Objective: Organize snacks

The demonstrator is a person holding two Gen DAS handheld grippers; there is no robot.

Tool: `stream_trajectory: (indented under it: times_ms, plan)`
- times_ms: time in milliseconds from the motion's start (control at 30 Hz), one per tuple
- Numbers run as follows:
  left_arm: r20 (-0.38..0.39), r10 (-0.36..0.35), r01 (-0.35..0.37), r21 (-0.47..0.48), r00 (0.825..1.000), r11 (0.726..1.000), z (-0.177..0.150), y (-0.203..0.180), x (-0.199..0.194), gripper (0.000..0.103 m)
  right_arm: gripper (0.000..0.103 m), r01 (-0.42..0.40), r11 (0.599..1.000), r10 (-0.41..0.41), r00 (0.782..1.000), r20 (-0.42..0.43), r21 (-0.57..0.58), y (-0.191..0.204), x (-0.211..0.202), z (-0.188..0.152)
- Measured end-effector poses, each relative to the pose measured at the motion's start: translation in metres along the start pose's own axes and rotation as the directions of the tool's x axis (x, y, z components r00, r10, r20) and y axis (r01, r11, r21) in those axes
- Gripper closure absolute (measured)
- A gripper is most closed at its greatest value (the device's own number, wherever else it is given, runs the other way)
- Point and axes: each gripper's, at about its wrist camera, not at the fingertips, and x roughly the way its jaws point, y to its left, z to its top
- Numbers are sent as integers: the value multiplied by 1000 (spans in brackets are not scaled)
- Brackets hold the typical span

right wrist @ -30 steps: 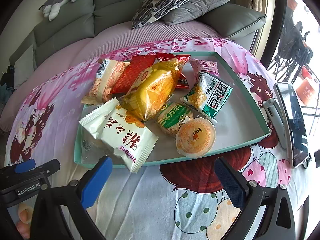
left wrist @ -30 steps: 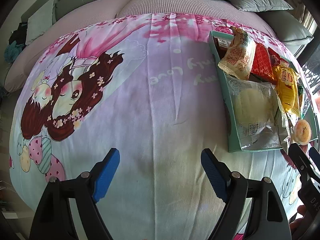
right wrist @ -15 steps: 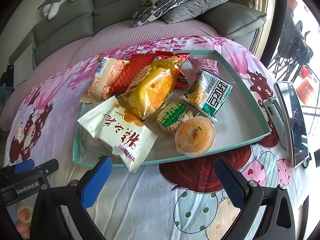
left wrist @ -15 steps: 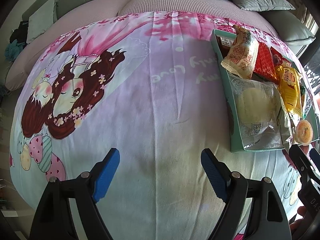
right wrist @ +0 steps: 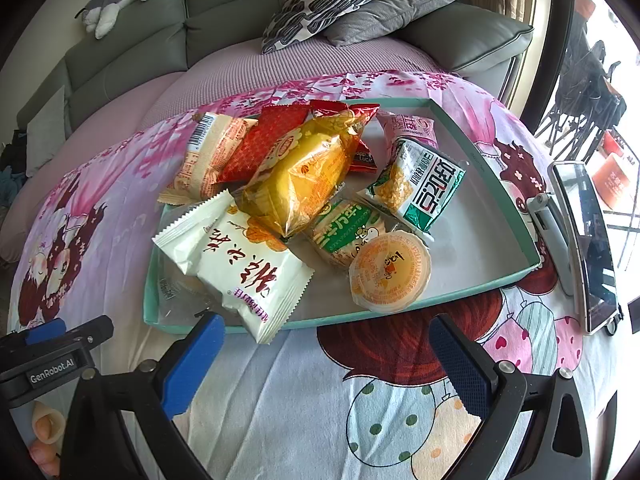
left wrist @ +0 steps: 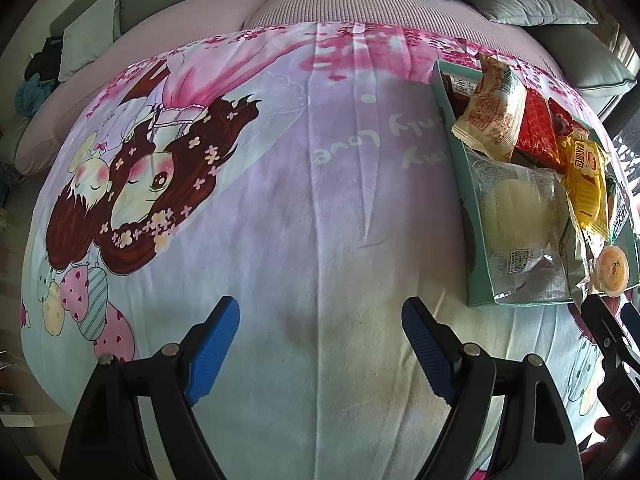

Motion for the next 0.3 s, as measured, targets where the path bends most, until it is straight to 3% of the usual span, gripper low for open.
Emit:
stream_trajectory:
  times_ms: [300]
  plan:
    - [10,4,-4,4,1000,1000,0,-2,-2,19,0,0,1000,0,1000,0,0,0,0,0]
